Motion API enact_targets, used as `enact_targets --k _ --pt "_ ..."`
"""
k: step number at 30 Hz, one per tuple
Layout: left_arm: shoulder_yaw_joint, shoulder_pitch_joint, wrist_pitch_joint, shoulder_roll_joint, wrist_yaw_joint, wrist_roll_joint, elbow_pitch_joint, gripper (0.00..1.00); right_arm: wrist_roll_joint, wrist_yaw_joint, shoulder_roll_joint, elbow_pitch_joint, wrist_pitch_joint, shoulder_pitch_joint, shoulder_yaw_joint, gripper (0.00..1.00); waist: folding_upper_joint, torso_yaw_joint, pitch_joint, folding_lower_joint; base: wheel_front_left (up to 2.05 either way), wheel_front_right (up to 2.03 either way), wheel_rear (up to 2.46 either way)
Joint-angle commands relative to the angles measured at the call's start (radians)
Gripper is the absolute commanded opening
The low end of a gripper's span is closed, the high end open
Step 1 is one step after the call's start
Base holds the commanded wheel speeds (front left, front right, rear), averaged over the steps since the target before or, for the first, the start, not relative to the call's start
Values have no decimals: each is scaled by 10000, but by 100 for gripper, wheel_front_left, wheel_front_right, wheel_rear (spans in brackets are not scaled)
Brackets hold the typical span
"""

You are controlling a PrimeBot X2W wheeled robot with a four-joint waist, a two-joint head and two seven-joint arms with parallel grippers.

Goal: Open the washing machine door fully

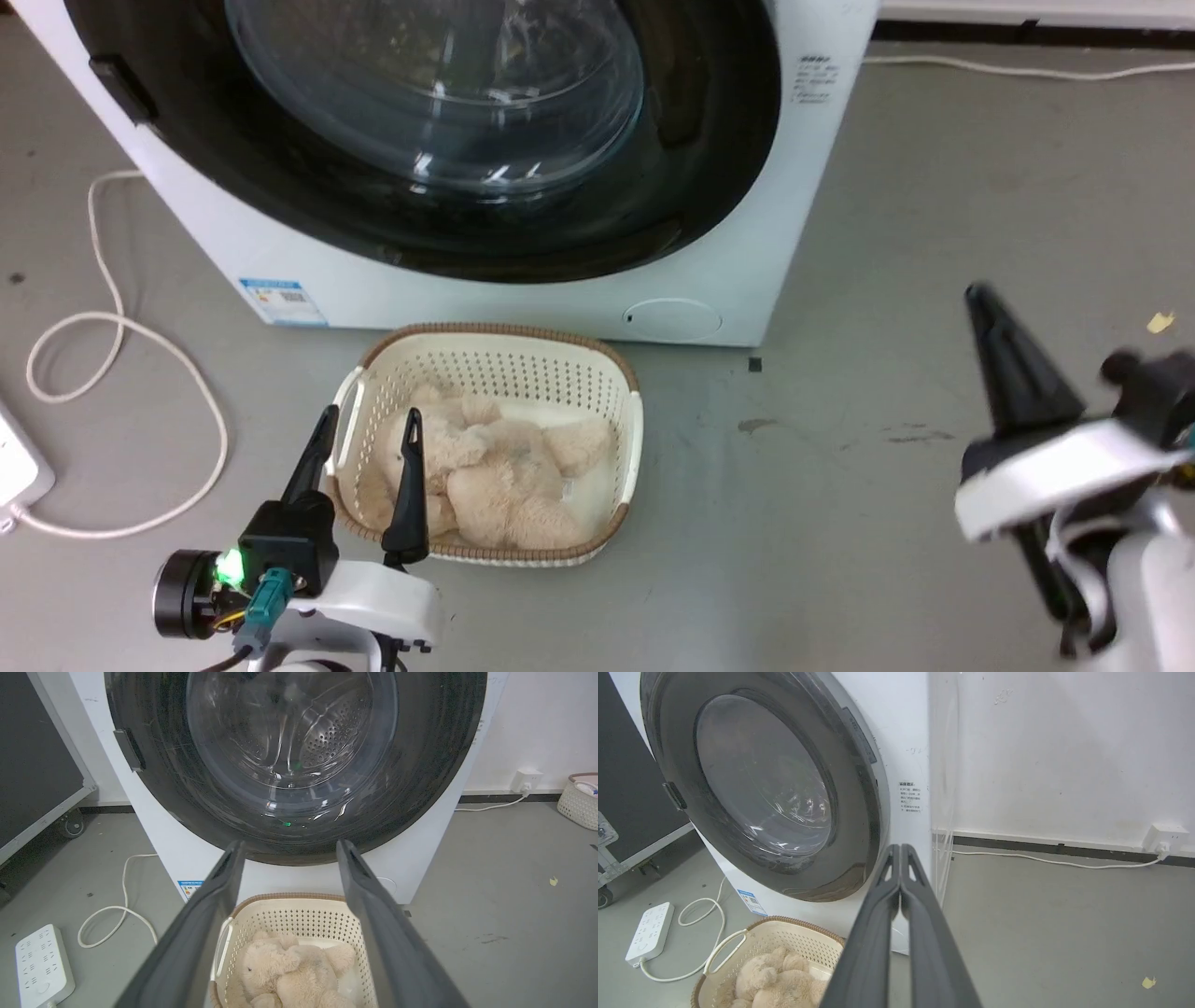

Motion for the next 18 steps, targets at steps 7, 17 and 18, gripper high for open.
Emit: enact_targets --k 7,17,18 --pt "-63 -357 -226 4 147 -292 -355 100 1360 4 164 482 818 -1666 -455 0 0 370 517 -2 0 0 0" --pt "-214 -639 -476 4 206 -391 -586 100 3122 4 443 1979 2604 -3987 -1304 0 0 828 1303 -2 0 0 0" --pt "-234 -665 -497 4 206 -399 -597 100 3201 4 458 2153 2706 -4170 -1393 0 0 872 1361 -2 0 0 0"
